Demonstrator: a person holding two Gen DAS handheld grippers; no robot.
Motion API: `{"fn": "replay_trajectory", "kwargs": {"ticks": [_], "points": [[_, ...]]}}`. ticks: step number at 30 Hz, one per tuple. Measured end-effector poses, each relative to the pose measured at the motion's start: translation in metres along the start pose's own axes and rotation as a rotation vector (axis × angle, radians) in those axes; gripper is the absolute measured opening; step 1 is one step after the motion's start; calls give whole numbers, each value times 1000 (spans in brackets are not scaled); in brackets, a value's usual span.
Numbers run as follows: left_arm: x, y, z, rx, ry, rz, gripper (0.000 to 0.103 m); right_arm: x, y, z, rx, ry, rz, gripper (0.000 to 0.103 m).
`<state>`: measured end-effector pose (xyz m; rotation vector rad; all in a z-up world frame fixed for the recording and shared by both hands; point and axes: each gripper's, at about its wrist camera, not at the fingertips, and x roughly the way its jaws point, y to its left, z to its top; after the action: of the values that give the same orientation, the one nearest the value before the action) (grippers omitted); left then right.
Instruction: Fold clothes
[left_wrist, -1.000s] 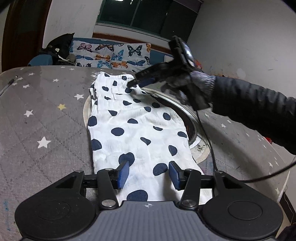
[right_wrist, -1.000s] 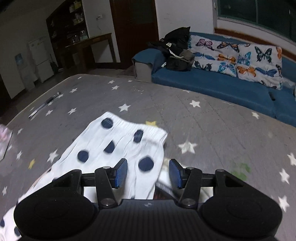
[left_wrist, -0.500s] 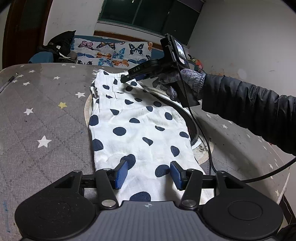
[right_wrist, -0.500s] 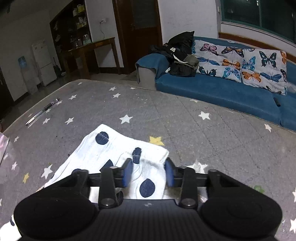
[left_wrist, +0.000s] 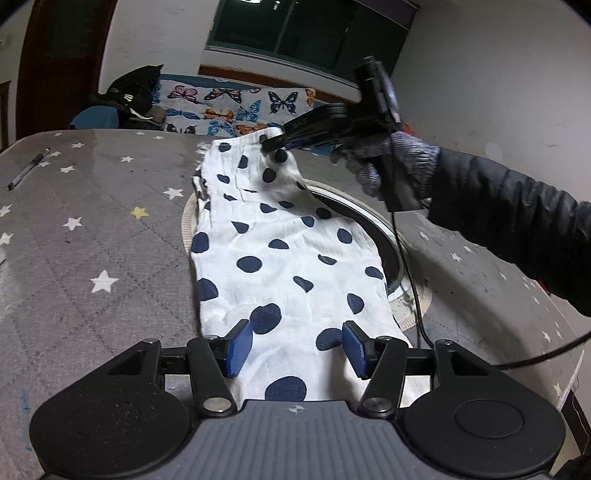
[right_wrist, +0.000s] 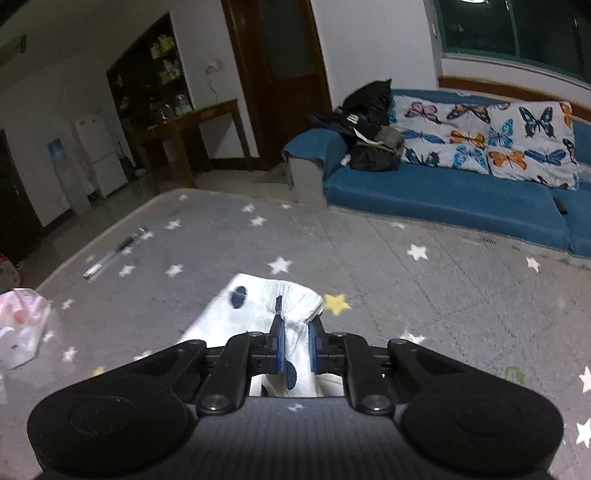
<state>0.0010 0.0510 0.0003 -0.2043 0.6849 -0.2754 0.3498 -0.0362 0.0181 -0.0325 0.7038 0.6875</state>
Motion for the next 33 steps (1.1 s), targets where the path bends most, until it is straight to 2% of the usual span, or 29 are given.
{"fn": "replay_trajectory", "kwargs": {"ticks": [7,14,22,33], "points": [[-19,-2,-7,7,-22,28,61,-42,29,3,-24,-25,63,10],[-37,-3,-23,3,-23,59,65,-85,64,-10,-53,-17,140,8],[-50,1,-38,-18,-19,96,67,-134,104,-44,-90,23,244,7],[-61,0,-47,-24,-27,109,67,-200,162,-100,-226,54,403,7]]}}
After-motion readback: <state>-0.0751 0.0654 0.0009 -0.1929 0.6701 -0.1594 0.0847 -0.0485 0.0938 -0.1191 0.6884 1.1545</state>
